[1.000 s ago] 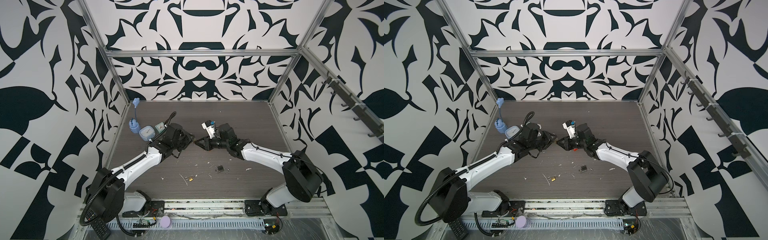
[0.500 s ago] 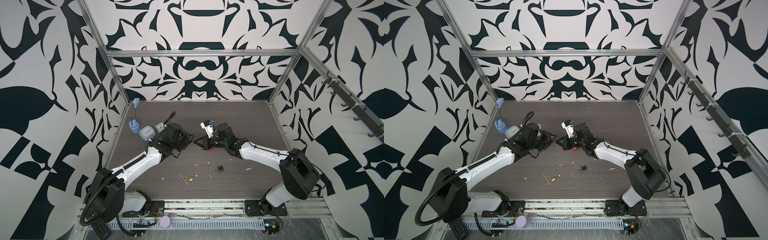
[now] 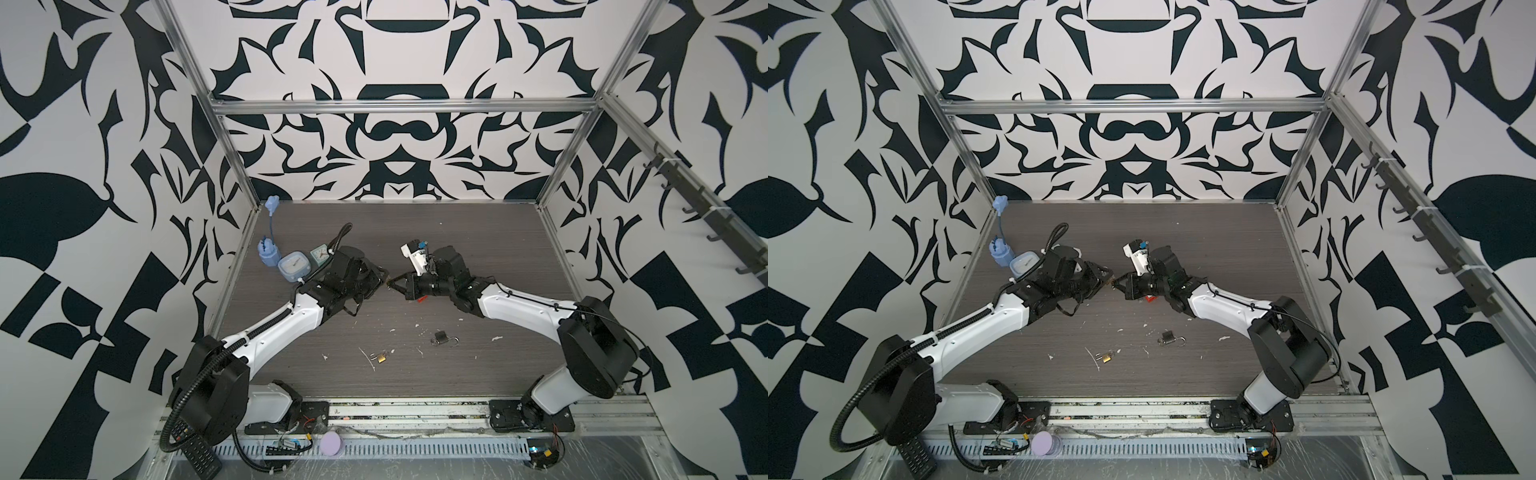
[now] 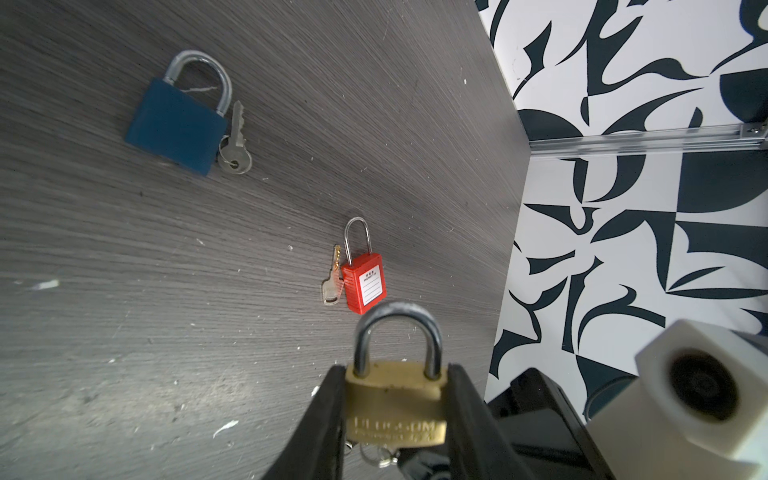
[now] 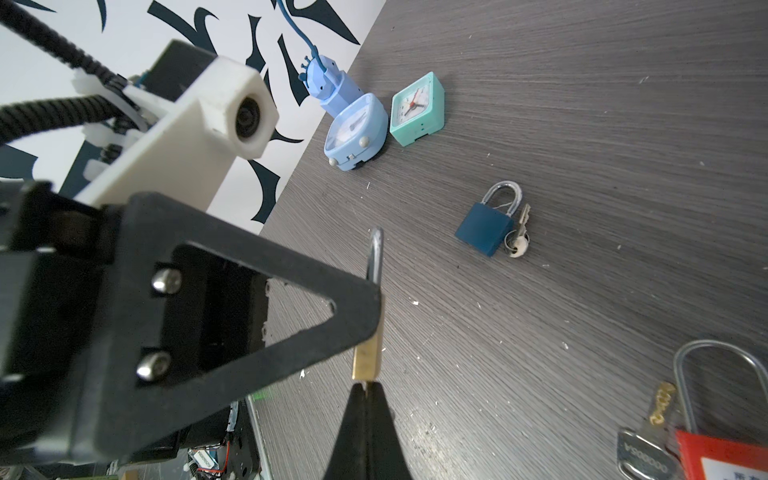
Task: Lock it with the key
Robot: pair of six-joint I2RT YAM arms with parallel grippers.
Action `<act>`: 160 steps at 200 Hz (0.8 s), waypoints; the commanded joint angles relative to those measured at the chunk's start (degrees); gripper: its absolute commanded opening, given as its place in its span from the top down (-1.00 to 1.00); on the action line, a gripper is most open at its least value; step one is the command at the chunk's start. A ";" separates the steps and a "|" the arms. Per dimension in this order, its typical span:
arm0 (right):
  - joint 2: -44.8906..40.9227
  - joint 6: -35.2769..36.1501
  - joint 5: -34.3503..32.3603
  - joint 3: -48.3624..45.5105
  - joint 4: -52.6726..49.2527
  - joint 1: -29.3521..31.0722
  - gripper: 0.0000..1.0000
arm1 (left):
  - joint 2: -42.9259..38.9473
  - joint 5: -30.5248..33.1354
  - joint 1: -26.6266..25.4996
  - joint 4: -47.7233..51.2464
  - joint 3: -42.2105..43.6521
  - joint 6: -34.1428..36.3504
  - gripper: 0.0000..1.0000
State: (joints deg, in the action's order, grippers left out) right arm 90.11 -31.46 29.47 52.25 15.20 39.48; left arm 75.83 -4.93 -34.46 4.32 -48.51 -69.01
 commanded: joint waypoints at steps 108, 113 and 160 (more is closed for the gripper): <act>-12.94 -0.03 0.06 -11.42 -1.63 2.39 1.00 | -6.60 6.74 8.85 10.35 -3.48 7.28 1.00; -13.14 0.16 -0.23 -11.19 -2.38 2.17 1.00 | -6.38 5.93 8.71 11.16 -4.03 9.10 1.00; -14.32 0.52 -1.39 -9.75 -7.88 -0.92 1.00 | -1.72 5.25 1.76 21.59 -8.48 23.94 1.00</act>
State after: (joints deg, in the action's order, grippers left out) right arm 77.28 -31.57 29.50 40.56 10.55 40.03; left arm 71.29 0.89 -28.75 18.81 -54.65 -55.29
